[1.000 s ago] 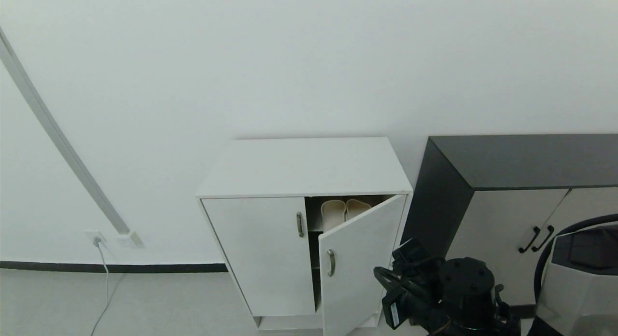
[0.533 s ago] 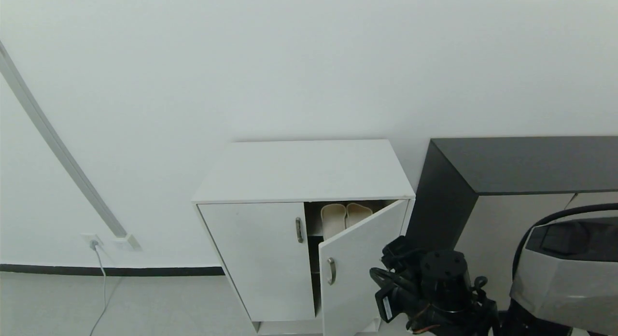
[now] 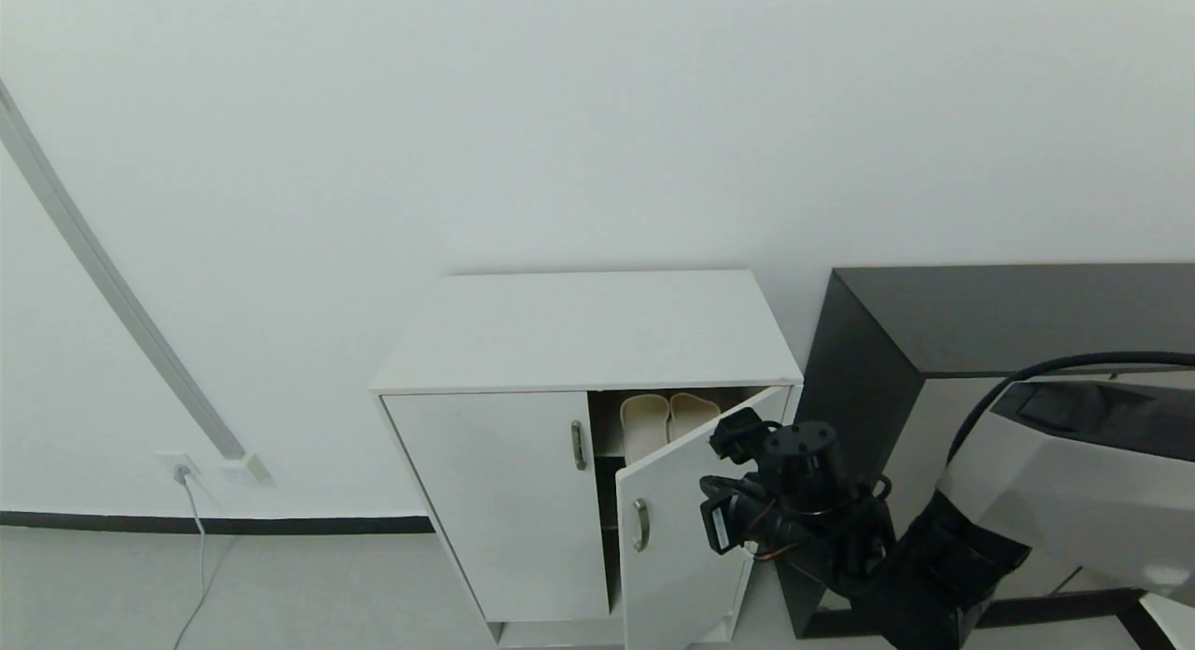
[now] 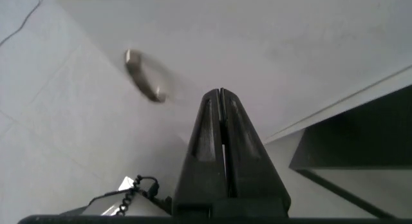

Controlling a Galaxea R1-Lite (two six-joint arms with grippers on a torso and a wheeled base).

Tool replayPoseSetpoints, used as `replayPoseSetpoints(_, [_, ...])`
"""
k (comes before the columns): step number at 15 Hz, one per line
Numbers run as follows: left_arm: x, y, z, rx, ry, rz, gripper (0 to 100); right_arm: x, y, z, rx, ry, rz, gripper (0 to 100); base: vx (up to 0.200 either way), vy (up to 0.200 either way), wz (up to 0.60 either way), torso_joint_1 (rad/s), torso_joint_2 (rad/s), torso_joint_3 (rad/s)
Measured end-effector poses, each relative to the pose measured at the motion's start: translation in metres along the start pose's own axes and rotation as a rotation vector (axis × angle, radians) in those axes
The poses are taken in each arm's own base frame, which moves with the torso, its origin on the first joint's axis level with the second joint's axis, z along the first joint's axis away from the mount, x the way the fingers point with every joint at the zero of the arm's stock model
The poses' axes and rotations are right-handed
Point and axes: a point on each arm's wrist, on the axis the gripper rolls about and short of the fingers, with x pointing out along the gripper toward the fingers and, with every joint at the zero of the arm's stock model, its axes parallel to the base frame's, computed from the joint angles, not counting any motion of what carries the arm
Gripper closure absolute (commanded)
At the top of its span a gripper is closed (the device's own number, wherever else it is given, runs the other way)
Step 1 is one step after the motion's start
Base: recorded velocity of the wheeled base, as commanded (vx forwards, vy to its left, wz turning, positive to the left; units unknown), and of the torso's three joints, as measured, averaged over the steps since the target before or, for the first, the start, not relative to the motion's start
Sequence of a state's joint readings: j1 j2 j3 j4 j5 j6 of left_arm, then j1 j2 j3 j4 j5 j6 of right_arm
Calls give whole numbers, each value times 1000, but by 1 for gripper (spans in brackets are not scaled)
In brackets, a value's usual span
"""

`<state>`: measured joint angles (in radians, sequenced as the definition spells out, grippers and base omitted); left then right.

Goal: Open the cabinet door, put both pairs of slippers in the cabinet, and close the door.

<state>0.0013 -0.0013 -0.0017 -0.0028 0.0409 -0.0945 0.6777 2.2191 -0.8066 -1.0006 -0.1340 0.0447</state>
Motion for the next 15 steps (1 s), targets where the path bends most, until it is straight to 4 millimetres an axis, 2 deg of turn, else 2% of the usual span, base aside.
replayPoseSetpoints(5, [0, 0, 0, 0, 0, 0, 100, 24, -10, 4, 14, -10, -33, 100, 0, 0, 0, 0, 0, 0])
replayPoseSetpoints(15, [0, 0, 0, 0, 0, 0, 100, 56, -19, 10, 25, -21, -66, 100, 0, 0, 0, 0, 0, 0])
